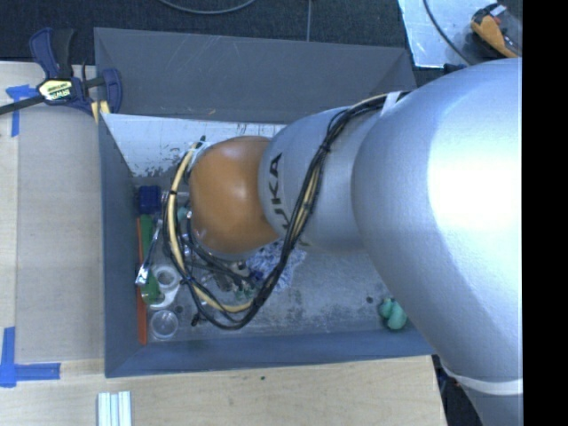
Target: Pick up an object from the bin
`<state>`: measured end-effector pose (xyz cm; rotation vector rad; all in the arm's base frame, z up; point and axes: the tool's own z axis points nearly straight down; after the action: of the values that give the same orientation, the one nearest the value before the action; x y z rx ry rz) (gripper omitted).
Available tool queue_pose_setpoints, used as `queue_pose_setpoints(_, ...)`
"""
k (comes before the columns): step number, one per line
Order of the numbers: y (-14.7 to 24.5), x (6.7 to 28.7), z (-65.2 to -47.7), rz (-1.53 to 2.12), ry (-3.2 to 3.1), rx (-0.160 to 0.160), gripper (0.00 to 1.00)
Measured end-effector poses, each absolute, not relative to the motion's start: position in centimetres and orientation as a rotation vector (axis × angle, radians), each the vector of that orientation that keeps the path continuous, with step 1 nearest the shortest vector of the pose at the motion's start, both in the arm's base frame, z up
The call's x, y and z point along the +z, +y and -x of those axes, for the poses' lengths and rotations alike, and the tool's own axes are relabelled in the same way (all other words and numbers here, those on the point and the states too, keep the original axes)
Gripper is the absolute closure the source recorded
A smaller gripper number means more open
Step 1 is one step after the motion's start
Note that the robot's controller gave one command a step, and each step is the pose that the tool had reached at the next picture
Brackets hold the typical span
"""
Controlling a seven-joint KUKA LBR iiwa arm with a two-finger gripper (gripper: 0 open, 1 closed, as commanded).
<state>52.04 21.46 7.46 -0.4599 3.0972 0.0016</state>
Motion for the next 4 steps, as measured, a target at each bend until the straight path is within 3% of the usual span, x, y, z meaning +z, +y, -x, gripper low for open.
queue_pose_setpoints(1,21.4,9.3,-55.1,0.753,3.03,0.002,0.0)
queue_pose_setpoints(2,21.4,7.2,-52.6,0.542,3.083,0.002,0.0)
queue_pose_setpoints(3,18.7,7.4,-48.7,0.886,2.995,0.001,0.0)
queue_pose_setpoints(4,21.0,7.1,-53.6,0.535,3.073,0.007,0.0)
